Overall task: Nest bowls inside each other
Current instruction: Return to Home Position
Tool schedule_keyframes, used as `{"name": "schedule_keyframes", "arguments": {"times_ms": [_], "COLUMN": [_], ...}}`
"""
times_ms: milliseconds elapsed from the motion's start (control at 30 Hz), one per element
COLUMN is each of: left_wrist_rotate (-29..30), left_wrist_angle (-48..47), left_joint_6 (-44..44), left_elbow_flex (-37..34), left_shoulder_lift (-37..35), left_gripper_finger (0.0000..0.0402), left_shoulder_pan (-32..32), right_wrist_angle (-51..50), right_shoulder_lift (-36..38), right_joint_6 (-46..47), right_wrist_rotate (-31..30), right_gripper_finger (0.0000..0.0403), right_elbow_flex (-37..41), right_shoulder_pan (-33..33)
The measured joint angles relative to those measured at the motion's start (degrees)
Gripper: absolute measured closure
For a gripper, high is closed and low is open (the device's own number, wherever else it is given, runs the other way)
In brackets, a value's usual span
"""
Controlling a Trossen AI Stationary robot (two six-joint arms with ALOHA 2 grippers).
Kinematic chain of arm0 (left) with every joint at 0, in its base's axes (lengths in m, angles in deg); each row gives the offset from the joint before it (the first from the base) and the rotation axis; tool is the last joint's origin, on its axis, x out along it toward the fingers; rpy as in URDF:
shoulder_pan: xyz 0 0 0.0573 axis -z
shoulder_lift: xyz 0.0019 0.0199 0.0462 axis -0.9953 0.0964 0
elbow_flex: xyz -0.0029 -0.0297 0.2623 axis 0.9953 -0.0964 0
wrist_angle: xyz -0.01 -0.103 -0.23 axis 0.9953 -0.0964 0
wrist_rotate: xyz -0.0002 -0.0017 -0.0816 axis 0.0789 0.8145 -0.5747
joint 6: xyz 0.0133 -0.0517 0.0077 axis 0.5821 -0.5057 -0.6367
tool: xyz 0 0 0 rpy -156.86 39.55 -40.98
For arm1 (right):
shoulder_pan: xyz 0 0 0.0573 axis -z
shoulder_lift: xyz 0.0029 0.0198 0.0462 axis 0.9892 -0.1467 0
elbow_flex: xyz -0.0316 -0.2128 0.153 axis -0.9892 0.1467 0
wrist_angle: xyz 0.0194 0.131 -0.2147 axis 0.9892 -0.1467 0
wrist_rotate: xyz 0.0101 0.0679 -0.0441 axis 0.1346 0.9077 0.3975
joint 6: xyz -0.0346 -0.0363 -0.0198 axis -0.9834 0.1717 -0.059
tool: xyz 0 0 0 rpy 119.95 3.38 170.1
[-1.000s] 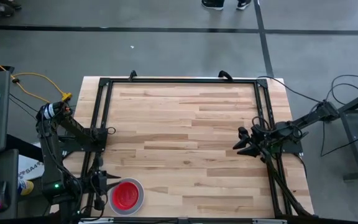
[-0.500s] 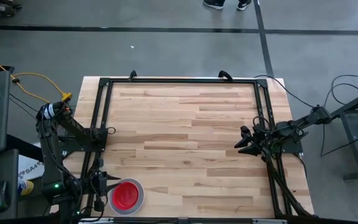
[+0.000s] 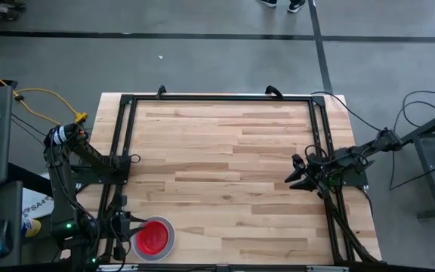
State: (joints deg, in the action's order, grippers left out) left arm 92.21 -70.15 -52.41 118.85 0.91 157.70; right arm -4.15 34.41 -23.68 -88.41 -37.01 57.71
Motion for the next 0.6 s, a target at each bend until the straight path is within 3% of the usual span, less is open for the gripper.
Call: {"name": "schedule_keyframes", "arguments": {"times_ms": [133, 600], "left_wrist_rotate": [-0.02, -0.06], "left_wrist_angle": [0.4, 0.85], "left_joint_6": [0.38, 0.34], "left_elbow_flex": [0.0, 0.0], "left_shoulder_lift": [0.0, 0.0], "left_gripper_finger": [0.0327, 0.0327], "left_shoulder_pan": [0.0, -0.09], "right_wrist_angle": [-0.55, -0.38], "right_shoulder_lift": [0.0, -0.02], "right_joint_6": [-0.03, -0.04], "right_wrist_rotate": [2.54, 2.44], "right_gripper_finger": [0.0268, 0.0268], "right_elbow_flex": [0.02, 0.02], "right_shoulder_pan": [0.01, 0.0]}}
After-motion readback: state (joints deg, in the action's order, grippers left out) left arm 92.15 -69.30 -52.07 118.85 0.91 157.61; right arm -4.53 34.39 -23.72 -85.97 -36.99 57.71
